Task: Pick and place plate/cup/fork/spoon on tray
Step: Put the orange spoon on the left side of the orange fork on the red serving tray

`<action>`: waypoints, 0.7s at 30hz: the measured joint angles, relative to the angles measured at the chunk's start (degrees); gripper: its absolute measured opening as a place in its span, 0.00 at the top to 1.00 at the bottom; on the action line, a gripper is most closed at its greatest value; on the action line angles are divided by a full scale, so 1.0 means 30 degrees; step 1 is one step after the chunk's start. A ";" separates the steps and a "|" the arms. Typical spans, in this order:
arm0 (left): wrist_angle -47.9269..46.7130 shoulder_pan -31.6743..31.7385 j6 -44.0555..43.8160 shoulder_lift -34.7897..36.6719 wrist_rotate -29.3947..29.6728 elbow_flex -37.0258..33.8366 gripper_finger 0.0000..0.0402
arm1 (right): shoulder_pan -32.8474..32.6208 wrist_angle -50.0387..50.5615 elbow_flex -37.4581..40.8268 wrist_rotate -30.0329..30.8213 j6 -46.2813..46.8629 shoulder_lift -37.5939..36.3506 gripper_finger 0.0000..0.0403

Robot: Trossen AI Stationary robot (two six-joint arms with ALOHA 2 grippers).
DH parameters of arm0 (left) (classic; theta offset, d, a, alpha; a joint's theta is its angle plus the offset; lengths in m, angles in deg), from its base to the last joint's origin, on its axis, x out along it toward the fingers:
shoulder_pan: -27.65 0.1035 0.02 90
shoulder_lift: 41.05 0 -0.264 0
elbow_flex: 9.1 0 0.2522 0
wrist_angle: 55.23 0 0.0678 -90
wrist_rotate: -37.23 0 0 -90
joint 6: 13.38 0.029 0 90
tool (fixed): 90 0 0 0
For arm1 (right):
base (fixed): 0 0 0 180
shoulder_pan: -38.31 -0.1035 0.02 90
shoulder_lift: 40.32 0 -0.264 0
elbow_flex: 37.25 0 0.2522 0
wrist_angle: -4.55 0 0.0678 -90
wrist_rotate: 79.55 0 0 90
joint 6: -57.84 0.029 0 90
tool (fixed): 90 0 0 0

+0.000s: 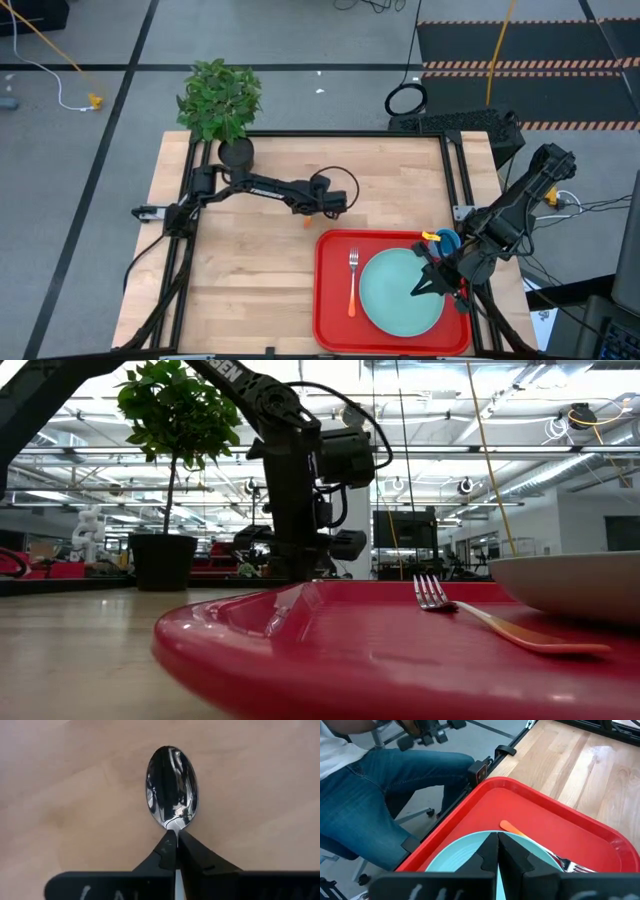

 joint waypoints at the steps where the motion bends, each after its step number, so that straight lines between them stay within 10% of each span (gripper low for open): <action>1: -0.0284 -0.0115 0.0064 0.0125 -0.0333 0.0140 0.99 | 0.0000 0.0000 0.0000 0.0000 -0.0056 0.0000 1.00; 21: -0.2381 -0.6968 -0.4845 0.1904 -0.0167 0.3781 0.99 | 0.0000 0.0132 0.0000 0.0000 -0.1307 0.0007 1.00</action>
